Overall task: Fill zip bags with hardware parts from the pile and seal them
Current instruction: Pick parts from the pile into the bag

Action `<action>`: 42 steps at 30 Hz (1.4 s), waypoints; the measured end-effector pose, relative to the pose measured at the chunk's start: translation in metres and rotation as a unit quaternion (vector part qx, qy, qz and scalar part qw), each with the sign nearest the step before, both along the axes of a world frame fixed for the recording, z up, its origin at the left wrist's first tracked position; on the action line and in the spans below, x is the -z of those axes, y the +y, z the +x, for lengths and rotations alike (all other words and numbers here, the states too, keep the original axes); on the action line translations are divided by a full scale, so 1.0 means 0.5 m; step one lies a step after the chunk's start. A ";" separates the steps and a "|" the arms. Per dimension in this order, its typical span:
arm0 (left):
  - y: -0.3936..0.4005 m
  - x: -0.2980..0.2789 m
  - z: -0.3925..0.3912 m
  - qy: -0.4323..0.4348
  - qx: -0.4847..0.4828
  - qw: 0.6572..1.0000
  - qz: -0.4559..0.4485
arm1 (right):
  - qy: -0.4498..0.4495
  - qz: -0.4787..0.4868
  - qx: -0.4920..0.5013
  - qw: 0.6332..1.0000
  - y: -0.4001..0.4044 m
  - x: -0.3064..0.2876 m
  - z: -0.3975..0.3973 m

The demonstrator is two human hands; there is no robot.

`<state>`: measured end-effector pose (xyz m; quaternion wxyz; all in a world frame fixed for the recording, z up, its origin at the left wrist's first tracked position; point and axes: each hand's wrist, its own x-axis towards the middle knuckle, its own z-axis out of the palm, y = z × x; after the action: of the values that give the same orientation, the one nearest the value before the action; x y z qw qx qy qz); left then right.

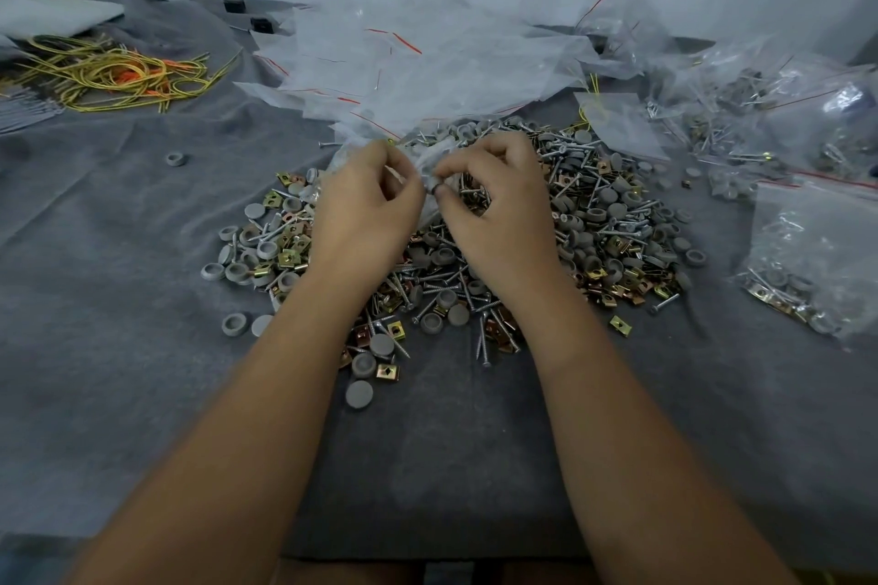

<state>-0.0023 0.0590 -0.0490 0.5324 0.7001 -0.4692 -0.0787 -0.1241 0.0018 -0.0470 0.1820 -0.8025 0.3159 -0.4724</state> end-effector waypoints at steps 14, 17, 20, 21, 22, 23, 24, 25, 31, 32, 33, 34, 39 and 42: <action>0.009 -0.003 -0.015 -0.004 0.132 0.989 -0.061 | 0.143 -0.054 0.048 0.987 0.001 0.000 -0.007; 0.006 -0.002 -0.009 0.001 0.054 0.996 -0.068 | 0.068 -0.030 0.005 0.997 0.004 -0.003 -0.005; 0.011 -0.009 0.002 0.009 -0.054 0.991 -0.124 | -0.028 -0.029 0.017 0.999 0.004 -0.009 -0.008; 0.015 -0.011 0.005 0.008 -0.077 0.986 -0.150 | -0.049 -0.030 0.034 0.998 0.003 -0.011 -0.010; 0.019 -0.014 0.005 0.002 -0.096 0.980 -0.172 | -0.059 -0.030 0.054 0.996 0.002 -0.011 -0.012; 0.022 -0.015 0.006 -0.007 -0.110 0.977 -0.185 | -0.055 -0.026 0.075 0.995 -0.001 -0.011 -0.014; 0.023 -0.015 0.006 -0.015 -0.117 0.976 -0.184 | -0.038 -0.018 0.093 0.995 -0.004 -0.010 -0.016; 0.023 -0.014 0.007 -0.022 -0.117 0.978 -0.171 | -0.011 -0.007 0.106 0.994 -0.008 -0.008 -0.017; 0.011 0.000 0.011 -0.026 -0.079 0.996 -0.042 | 0.228 -0.045 0.082 0.969 -0.012 0.008 -0.012; 0.008 0.001 0.011 -0.020 -0.076 0.996 -0.033 | 0.266 -0.062 0.078 0.959 -0.011 0.013 -0.011; 0.007 0.003 0.011 -0.014 -0.075 0.997 -0.026 | 0.290 -0.071 0.076 0.951 -0.011 0.017 -0.010; 0.005 0.003 0.011 -0.007 -0.073 0.997 -0.021 | 0.300 -0.075 0.077 0.948 -0.012 0.020 -0.010; 0.004 0.002 0.012 0.026 -0.058 0.998 -0.019 | 0.289 -0.076 0.096 0.950 -0.015 0.020 -0.008; 0.006 0.000 0.009 0.034 -0.047 0.998 -0.020 | 0.274 -0.076 0.095 0.954 -0.014 0.019 -0.007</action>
<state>0.0019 0.0621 -0.0488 0.5647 0.7076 -0.4192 -0.0683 -0.1277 -0.0053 -0.0564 -0.0186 -0.8786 0.3918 -0.2723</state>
